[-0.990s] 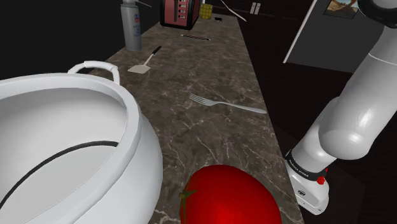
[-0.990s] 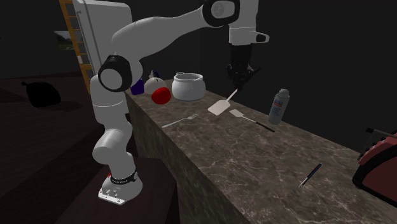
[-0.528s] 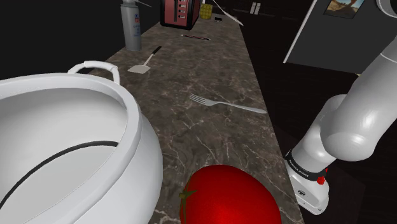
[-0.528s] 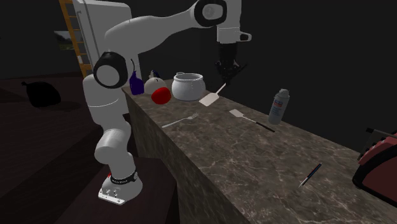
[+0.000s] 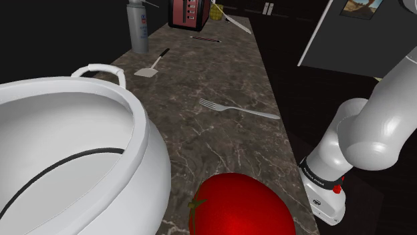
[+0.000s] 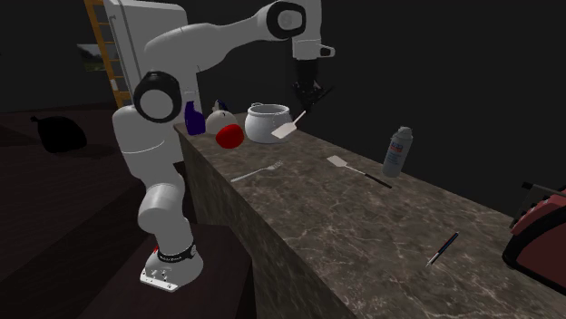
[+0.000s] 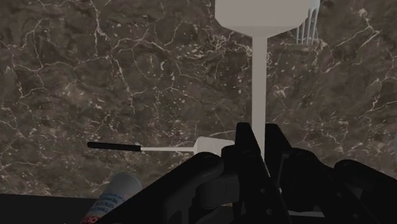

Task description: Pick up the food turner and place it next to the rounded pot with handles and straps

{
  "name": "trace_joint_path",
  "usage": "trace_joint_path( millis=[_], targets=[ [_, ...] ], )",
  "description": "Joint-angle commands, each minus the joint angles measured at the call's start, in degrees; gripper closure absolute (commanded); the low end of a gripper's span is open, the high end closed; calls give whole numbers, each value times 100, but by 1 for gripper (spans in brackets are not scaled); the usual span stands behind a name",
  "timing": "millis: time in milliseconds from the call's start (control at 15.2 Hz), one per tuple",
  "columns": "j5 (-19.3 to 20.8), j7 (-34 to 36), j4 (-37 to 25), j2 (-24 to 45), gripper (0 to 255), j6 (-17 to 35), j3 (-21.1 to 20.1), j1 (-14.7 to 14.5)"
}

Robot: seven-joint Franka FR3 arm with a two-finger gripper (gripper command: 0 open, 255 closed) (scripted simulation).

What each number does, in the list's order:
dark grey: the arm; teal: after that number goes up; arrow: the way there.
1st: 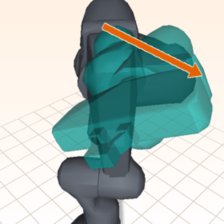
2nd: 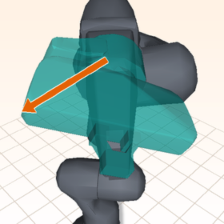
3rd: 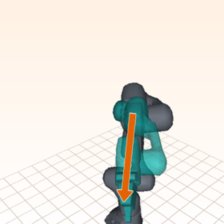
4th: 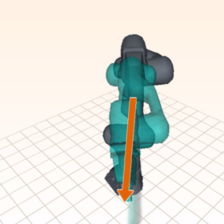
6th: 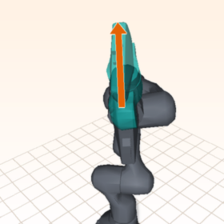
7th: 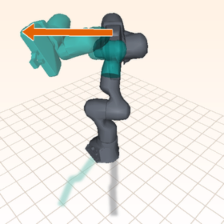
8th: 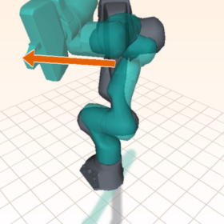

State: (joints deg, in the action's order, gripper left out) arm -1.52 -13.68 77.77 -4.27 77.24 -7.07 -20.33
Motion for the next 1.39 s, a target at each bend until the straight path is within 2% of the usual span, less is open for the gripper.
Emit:
trace_joint_path(
  millis=[0, 528, 1320],
  targets=[
    [4, 283, 47, -28, 255, 24, -152, -125],
    [103, 1486, -262, 230, 255, -18, -819, -684],
    [-39, 1377, 1360, -319, 255, 1072, -753, -646]
  ],
)
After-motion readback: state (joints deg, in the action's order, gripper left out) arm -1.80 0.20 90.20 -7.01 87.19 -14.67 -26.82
